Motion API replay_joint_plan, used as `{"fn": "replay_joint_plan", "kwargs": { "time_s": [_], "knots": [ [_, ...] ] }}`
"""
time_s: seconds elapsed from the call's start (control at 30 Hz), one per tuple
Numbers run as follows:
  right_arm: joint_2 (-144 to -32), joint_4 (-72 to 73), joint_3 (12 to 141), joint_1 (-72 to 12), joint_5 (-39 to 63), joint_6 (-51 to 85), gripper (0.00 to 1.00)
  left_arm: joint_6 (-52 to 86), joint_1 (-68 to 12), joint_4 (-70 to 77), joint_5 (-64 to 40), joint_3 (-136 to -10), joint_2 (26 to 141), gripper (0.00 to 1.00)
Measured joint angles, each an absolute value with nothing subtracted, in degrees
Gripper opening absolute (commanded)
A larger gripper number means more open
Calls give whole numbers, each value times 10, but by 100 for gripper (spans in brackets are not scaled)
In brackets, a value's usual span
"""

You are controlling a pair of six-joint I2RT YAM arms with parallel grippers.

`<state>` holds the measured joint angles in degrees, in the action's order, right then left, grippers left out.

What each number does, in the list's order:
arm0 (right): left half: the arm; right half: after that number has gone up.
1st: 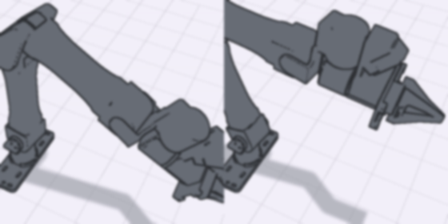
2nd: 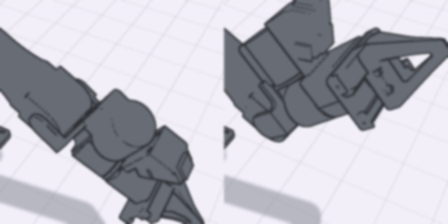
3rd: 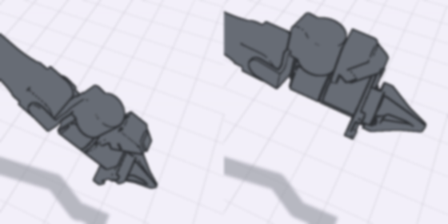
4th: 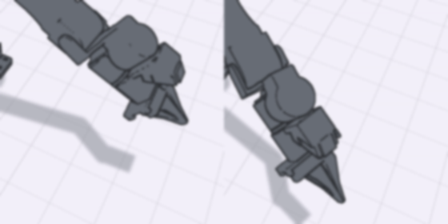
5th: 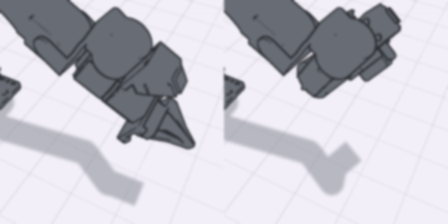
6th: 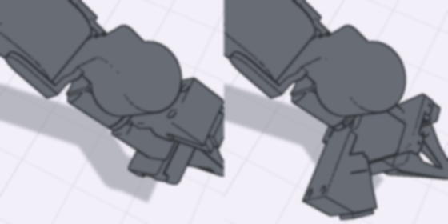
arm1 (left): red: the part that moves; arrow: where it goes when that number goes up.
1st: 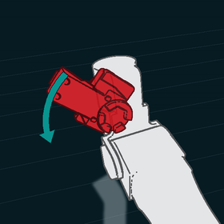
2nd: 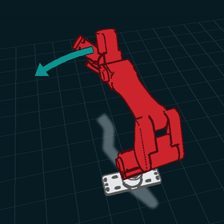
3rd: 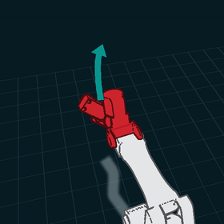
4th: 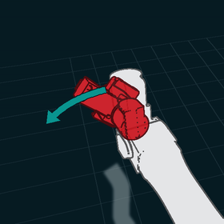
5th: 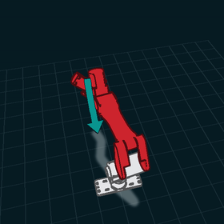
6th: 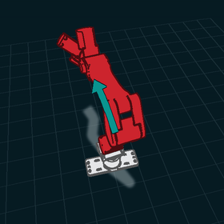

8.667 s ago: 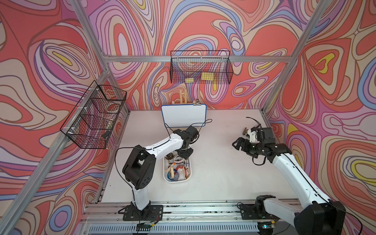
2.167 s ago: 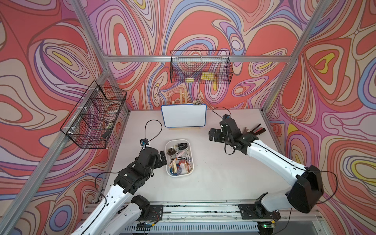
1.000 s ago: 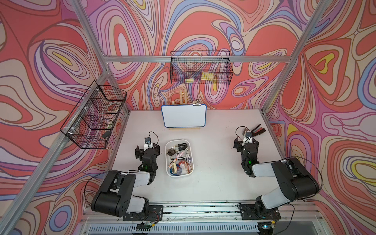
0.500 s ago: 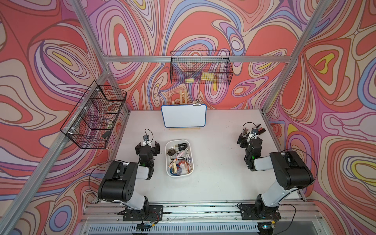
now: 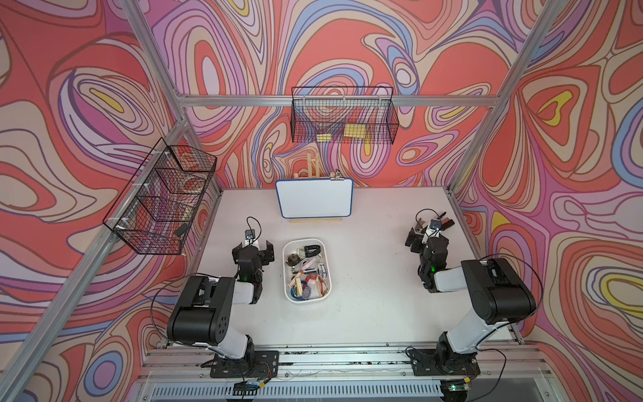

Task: Put the watch into the storage box
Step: Reset both arms

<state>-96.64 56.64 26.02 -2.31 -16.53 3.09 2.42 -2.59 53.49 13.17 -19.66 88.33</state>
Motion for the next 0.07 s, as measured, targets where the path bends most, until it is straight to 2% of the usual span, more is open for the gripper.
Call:
{"fn": "replay_joint_plan", "kwargs": {
  "time_s": [0.07],
  "knots": [
    [-966, 567, 260, -23, -165, 31, 98, 24, -26, 535, 132, -197, 883, 100]
  ]
}}
